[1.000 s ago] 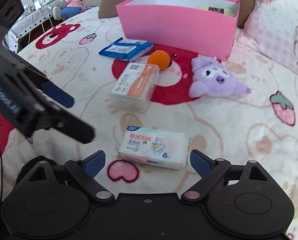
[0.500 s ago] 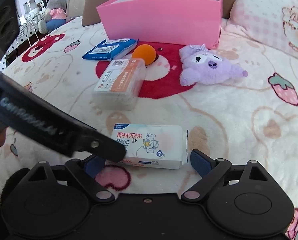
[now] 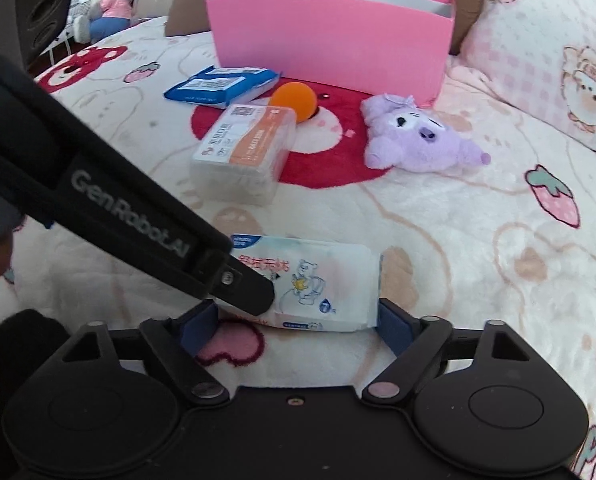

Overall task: Organize objects
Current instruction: 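Close the left tool on the small white wet-wipes pack, then lift the white wipes pack with the left tool toward the pink box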

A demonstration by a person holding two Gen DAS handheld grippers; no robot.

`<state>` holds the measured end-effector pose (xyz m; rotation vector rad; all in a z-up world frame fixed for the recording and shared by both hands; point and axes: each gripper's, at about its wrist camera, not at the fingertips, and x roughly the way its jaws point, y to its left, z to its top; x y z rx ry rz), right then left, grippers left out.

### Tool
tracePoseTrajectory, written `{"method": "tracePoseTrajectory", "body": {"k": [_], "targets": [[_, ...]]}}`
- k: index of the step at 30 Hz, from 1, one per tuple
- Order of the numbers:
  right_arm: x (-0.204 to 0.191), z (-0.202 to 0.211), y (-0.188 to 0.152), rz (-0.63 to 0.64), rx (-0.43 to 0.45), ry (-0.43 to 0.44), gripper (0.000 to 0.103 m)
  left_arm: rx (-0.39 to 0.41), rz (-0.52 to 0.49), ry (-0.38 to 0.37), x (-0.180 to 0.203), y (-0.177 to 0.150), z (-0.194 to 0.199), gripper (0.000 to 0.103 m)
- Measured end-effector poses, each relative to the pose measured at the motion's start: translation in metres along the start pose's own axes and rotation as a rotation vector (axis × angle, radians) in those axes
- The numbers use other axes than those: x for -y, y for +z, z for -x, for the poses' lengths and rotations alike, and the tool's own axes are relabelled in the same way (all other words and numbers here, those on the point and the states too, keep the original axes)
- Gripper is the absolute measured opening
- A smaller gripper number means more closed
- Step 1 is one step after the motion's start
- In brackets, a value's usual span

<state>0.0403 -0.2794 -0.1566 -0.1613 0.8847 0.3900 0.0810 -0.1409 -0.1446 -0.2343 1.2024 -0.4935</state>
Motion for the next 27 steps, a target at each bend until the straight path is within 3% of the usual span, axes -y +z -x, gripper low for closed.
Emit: {"method": "tracePoseTrajectory", "body": {"k": [9, 12, 21, 27], "targets": [[-0.012, 0.007, 0.001, -0.022, -0.008, -0.033, 0.081, 0.011, -0.060, 0.028, 0.009, -0.006, 0.008, 0.031], [-0.017, 0.010, 0.003, -0.004, -0.021, -0.032, 0.081, 0.001, -0.036, 0.020, 0.006, -0.006, 0.012, 0.031], [-0.027, 0.024, 0.019, 0.000, -0.010, 0.003, 0.082, 0.037, 0.016, 0.006, 0.001, -0.002, 0.040, 0.032], [-0.029, 0.041, 0.036, -0.057, -0.018, 0.077, 0.083, 0.062, 0.033, 0.026, 0.000, -0.003, 0.062, 0.035]]}}
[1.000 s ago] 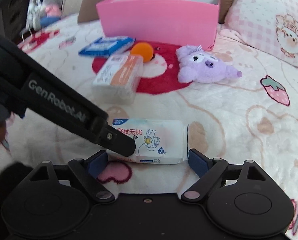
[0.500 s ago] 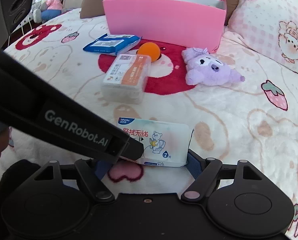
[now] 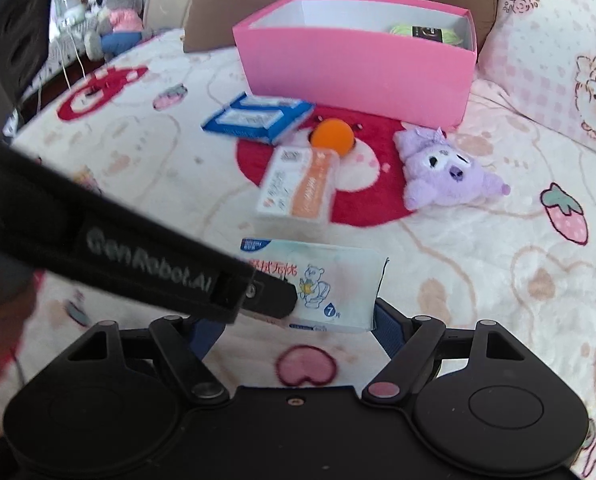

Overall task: Organize objects
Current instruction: 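Lift the white wipes pack with the left tool toward the pink box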

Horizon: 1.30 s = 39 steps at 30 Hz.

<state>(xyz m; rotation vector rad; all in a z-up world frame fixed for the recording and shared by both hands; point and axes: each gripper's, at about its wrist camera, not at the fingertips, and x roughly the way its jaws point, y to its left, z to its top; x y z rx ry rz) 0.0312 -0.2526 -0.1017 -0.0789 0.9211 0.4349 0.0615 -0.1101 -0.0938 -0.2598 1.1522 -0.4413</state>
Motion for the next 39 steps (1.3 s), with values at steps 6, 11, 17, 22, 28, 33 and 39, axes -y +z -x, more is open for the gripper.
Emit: {"method": "tracePoseTrajectory", "body": {"k": [6, 11, 17, 22, 28, 33, 39], "targets": [[0.001, 0.017, 0.004, -0.016, 0.043, 0.073, 0.082, 0.017, -0.003, -0.038, -0.007, 0.004, 0.024, 0.036], [-0.011, 0.030, 0.014, 0.071, 0.074, 0.066, 0.068, 0.047, -0.017, -0.015, -0.008, 0.008, 0.044, 0.036], [-0.013, 0.039, 0.026, 0.099, 0.096, 0.070, 0.060, 0.070, 0.011, -0.040, -0.016, 0.011, 0.061, 0.036], [-0.017, 0.041, 0.040, 0.119, 0.086, 0.058, 0.059, 0.089, 0.016, -0.036, -0.015, 0.017, 0.070, 0.036], [-0.018, 0.042, 0.046, 0.099, 0.075, 0.055, 0.059, 0.094, 0.012, 0.001, -0.009, 0.019, 0.071, 0.036], [-0.021, 0.046, 0.054, 0.122, 0.079, 0.046, 0.059, 0.104, 0.011, -0.001, -0.009, 0.024, 0.077, 0.036], [-0.032, 0.060, 0.062, 0.159, 0.081, 0.040, 0.059, 0.107, -0.001, 0.004, -0.003, 0.025, 0.095, 0.039]]}}
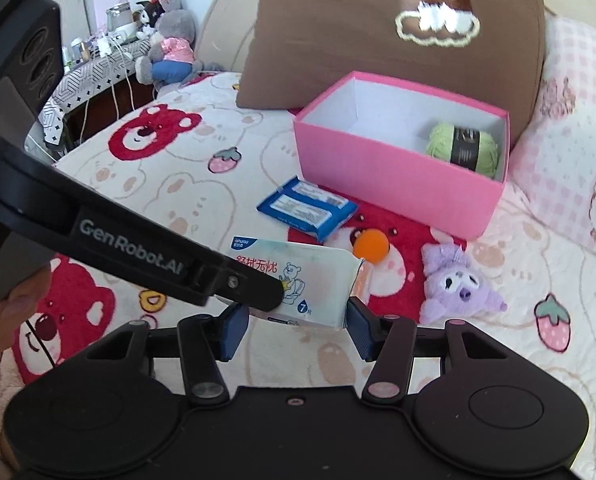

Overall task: Organize objects
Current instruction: 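Lift the white wipes pack with the left tool toward the pink box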

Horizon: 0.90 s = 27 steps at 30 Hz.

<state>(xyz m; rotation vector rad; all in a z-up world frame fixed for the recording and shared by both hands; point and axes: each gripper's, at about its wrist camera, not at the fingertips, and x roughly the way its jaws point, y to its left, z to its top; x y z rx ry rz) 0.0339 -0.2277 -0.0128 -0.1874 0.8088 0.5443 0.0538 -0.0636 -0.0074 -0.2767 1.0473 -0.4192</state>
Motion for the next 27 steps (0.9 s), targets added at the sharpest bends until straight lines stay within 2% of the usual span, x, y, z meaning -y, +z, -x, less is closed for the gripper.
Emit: {"method": "tracePoseTrajectory", "body": {"k": [4, 9, 14, 16, 20, 27], "targets": [[-0.004, 0.000, 0.008, 0.003, -0.009, -0.007, 0.059, 0.000, 0.008, 0.006, -0.001, 0.004, 0.006, 0.039], [-0.007, 0.000, 0.027, -0.009, -0.001, -0.023, 0.059, 0.045, 0.038, -0.001, -0.007, 0.016, 0.015, 0.041], [-0.008, 0.001, 0.039, 0.018, 0.025, -0.028, 0.058, 0.055, 0.032, -0.014, -0.012, 0.032, 0.023, 0.042], [-0.009, 0.000, 0.043, 0.032, 0.028, -0.028, 0.057, 0.051, 0.006, -0.005, -0.010, 0.037, 0.023, 0.046], [-0.006, -0.006, 0.053, 0.016, 0.023, -0.010, 0.056, 0.042, 0.002, 0.018, -0.011, 0.048, 0.021, 0.049], [0.004, -0.014, 0.071, -0.014, 0.021, 0.007, 0.056, 0.061, 0.011, 0.005, -0.018, 0.068, 0.022, 0.049]]}}
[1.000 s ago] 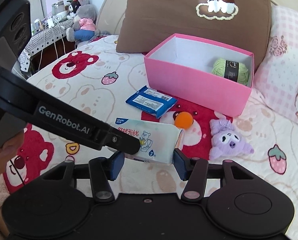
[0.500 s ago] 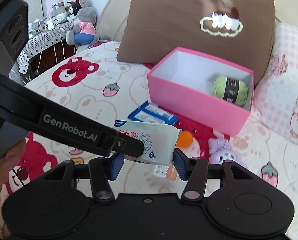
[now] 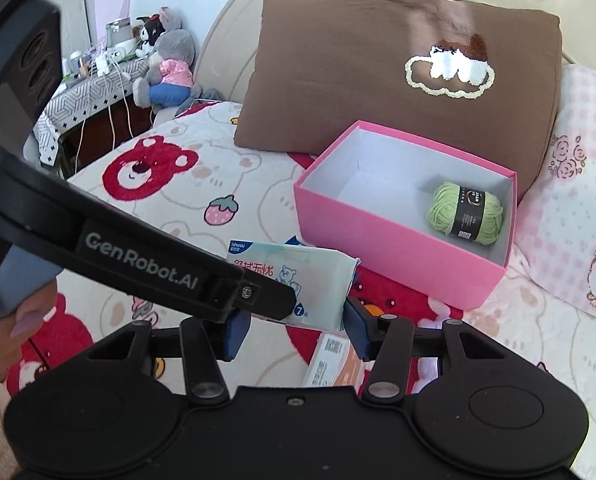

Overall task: Organize objects
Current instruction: 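Lift the white wipes pack with the left tool toward the pink box, then lower the wipes pack into the pink box beside the yarn and open the left tool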

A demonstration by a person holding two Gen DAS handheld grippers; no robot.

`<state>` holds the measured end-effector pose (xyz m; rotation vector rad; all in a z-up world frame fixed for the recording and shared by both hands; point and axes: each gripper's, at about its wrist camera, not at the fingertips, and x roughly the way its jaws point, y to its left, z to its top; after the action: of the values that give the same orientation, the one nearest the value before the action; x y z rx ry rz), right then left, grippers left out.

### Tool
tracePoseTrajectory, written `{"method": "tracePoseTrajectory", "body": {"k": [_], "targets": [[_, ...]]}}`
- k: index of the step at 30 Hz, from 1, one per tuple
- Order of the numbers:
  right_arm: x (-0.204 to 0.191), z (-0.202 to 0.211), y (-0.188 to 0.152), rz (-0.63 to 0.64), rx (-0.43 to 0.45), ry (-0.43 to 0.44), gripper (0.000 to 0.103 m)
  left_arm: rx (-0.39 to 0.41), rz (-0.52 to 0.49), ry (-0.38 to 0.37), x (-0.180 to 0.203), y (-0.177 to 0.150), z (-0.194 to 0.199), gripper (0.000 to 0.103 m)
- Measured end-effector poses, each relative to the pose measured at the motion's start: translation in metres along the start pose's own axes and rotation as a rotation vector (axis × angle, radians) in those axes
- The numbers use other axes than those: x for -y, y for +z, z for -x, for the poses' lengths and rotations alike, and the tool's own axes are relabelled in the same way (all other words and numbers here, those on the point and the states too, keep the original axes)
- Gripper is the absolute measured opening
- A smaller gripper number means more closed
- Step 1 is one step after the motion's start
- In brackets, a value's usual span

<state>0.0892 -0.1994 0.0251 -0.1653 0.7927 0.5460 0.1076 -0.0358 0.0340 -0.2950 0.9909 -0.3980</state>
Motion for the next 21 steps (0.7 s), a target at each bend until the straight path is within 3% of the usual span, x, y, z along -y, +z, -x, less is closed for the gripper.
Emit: {"method": "tracePoseTrajectory", "body": {"k": [4, 10, 21], "targets": [[-0.002, -0.007, 0.013, 0.079, -0.024, -0.024, 0.052, 0.000, -0.013, -0.004, -0.001, 0.013, 0.000, 0.049], [0.011, -0.012, 0.036, 0.115, -0.002, 0.003, 0.050, 0.091, -0.049, -0.021, -0.003, 0.026, 0.012, 0.049], [0.036, -0.061, 0.083, 0.145, -0.035, -0.001, 0.049, 0.074, -0.064, -0.004, -0.020, 0.091, -0.021, 0.049]]}}
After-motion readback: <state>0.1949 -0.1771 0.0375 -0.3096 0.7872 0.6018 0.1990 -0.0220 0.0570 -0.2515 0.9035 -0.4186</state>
